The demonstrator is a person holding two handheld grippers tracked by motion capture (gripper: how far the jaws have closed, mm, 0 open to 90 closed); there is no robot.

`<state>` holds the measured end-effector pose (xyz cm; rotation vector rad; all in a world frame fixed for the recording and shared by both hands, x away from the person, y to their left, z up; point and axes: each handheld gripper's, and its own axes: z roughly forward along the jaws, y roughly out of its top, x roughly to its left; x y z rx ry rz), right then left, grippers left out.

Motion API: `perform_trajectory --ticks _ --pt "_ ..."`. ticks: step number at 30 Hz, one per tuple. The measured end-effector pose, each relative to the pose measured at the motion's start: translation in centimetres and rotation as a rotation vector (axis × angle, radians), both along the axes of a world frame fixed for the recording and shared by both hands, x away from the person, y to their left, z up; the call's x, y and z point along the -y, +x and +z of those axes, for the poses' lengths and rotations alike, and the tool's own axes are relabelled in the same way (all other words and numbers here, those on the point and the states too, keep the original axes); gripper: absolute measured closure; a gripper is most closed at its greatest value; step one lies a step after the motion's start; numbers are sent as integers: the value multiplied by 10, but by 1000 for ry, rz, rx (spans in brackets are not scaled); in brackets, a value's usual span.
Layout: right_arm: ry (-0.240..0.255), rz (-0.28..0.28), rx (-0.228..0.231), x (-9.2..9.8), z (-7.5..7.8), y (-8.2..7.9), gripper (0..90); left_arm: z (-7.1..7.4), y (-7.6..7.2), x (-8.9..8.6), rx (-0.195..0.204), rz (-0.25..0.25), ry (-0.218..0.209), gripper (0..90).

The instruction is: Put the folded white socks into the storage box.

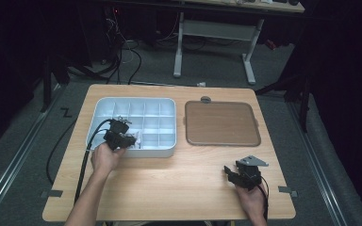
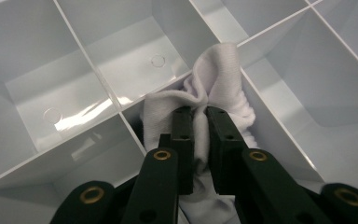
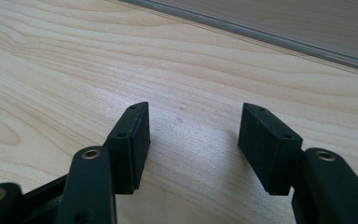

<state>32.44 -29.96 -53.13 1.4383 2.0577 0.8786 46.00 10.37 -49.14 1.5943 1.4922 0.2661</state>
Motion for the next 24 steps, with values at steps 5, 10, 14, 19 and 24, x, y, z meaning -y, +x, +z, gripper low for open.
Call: perform_trajectory --ticks 5,10,14,19,24 --pt "0 0 0 0 0 0 439 -1 -1 1 -5 3 15 830" --pt "0 -1 0 0 0 0 439 -2 -2 3 -2 -8 25 829" --pt "-1 1 1 0 0 0 439 -1 -4 3 1 -24 20 818" --pt "-1 1 1 0 0 0 438 1 -4 3 -32 -50 -1 815" --pt "0 -1 0 0 0 0 439 2 -5 2 -31 -47 -9 775"
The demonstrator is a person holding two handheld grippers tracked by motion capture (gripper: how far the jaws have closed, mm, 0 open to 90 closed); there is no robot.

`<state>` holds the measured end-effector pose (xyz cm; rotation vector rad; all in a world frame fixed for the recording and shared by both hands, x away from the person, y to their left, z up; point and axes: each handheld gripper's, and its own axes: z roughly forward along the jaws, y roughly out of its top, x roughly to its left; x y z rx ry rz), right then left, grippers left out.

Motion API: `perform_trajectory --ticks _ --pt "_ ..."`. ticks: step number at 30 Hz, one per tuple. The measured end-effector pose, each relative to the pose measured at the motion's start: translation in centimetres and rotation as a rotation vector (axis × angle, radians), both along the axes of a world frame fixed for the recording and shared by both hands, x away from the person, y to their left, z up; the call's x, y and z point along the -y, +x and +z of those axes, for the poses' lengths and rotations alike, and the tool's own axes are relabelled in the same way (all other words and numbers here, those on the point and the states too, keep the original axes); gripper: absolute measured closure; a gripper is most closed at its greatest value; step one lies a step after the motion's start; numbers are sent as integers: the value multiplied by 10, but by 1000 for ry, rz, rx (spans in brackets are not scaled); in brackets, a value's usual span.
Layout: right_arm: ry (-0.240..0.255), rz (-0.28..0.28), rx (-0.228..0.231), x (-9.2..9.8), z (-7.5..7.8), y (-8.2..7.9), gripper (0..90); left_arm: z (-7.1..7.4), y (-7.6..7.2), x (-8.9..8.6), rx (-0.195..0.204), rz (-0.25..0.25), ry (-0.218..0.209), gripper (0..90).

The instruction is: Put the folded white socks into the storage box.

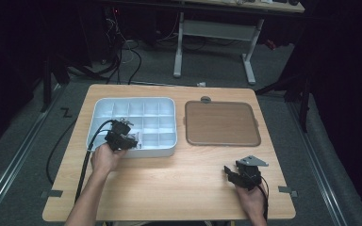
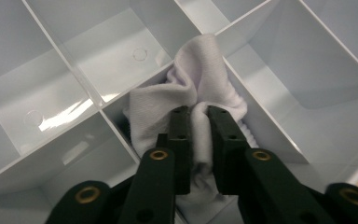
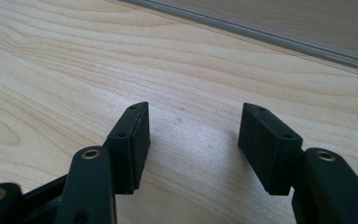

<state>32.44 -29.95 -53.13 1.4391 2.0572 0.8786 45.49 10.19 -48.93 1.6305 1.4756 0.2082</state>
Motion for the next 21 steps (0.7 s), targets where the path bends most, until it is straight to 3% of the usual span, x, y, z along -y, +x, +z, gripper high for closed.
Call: perform_trajectory --ticks 3,8,14,21 --pt "0 0 0 0 0 0 439 4 -1 -3 -10 2 -23 677" --pt "1 1 0 0 0 0 438 8 -6 -3 10 -1 -28 547" --pt "1 1 0 0 0 0 437 16 -11 -4 54 11 -52 488" --pt "0 1 0 0 0 0 438 28 -17 -9 98 21 -100 480"
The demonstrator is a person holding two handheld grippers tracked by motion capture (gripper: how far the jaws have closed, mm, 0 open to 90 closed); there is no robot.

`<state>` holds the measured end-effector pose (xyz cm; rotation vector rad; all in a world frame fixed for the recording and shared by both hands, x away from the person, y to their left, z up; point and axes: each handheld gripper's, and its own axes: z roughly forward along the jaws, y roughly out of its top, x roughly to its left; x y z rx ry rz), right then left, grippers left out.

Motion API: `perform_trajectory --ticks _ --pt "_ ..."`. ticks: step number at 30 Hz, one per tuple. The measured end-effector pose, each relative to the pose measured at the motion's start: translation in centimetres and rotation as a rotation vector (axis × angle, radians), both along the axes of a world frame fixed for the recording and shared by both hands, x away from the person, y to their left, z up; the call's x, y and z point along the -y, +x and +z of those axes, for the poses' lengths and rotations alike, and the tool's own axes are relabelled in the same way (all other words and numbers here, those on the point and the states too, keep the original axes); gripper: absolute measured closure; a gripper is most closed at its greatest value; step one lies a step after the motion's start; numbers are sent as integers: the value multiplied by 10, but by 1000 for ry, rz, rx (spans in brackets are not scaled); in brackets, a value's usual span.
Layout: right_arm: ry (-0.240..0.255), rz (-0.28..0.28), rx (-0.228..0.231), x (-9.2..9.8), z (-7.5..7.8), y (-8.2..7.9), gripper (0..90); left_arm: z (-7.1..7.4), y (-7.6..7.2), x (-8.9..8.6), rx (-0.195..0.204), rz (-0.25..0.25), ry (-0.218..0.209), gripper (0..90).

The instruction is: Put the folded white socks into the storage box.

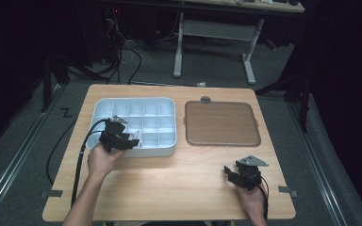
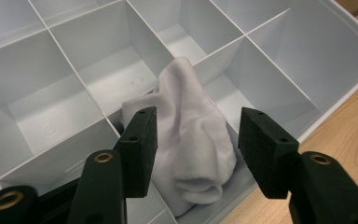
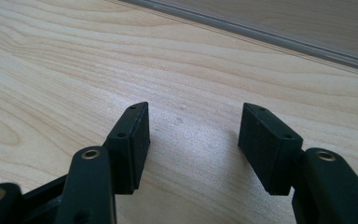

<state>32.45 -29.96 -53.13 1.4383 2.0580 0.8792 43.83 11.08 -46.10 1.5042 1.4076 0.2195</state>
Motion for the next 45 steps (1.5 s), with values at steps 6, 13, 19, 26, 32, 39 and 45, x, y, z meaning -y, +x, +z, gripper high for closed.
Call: perform_trajectory --ticks 6,13,19,26,32,39,45 --pt "0 0 0 0 0 0 437 7 -6 -10 36 24 -62 479" --pt "0 0 0 0 0 0 437 15 -15 -25 73 59 -111 484" --pt "1 -1 -1 0 0 0 437 21 -23 -36 99 80 -154 486" --pt "2 0 -1 0 0 0 437 21 -32 -45 111 92 -160 494" --pt "0 0 0 0 0 0 437 21 -39 -52 120 104 -171 491" --pt "0 0 0 0 0 0 437 21 -46 -59 131 116 -185 489" --pt "1 -1 -1 0 0 0 437 22 -51 -64 135 126 -199 487"
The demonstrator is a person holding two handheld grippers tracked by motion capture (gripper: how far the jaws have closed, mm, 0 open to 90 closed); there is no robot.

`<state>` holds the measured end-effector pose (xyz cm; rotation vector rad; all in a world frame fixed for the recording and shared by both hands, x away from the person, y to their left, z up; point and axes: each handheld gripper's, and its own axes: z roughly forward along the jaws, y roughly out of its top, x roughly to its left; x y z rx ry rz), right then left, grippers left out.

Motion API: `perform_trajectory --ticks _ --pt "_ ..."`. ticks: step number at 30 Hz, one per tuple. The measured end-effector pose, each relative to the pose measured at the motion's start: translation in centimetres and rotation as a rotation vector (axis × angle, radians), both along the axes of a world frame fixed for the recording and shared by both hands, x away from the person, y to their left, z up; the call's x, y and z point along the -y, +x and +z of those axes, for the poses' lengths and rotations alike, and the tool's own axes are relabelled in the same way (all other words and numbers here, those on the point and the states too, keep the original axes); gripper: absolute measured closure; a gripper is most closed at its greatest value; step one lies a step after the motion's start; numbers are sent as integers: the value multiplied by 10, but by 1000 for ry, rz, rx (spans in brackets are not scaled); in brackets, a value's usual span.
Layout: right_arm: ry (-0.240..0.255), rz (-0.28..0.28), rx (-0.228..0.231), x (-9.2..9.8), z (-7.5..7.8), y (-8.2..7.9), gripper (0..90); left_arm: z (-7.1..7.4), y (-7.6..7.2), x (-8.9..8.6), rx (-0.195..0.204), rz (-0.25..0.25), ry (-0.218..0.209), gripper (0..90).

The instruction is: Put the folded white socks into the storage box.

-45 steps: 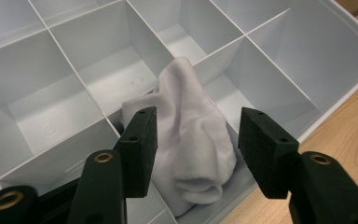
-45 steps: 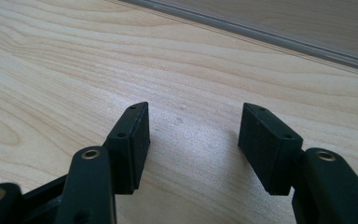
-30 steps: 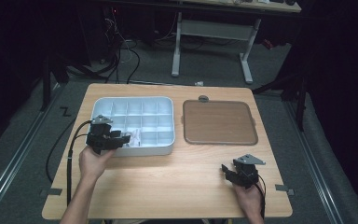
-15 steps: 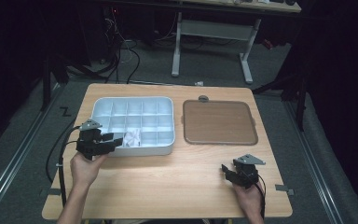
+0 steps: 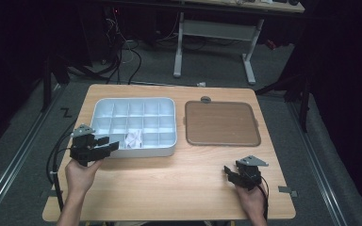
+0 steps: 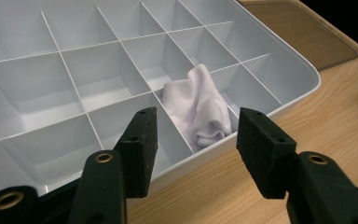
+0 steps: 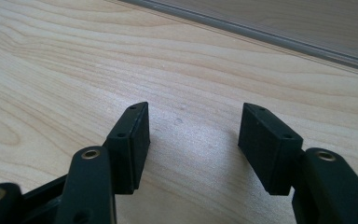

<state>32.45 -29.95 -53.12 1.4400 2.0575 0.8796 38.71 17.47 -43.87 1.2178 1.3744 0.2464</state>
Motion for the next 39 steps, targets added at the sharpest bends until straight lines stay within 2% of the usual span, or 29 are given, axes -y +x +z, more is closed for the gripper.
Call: perform_trajectory --ticks 12,18,27,29,34,39 --pt "0 0 0 0 0 0 437 -1 -12 -6 4 8 -6 484" --pt "1 0 0 0 0 0 437 -3 -16 -9 -1 12 -37 478" --pt "0 0 0 0 0 0 436 -7 -23 -9 1 11 -48 473" --pt "1 0 0 0 0 0 436 -8 -24 -9 1 11 -47 471" --pt "0 0 0 0 0 0 437 -12 -27 -4 -1 11 -15 464" --pt "0 0 0 0 0 0 436 -16 -31 0 -2 4 -9 462"
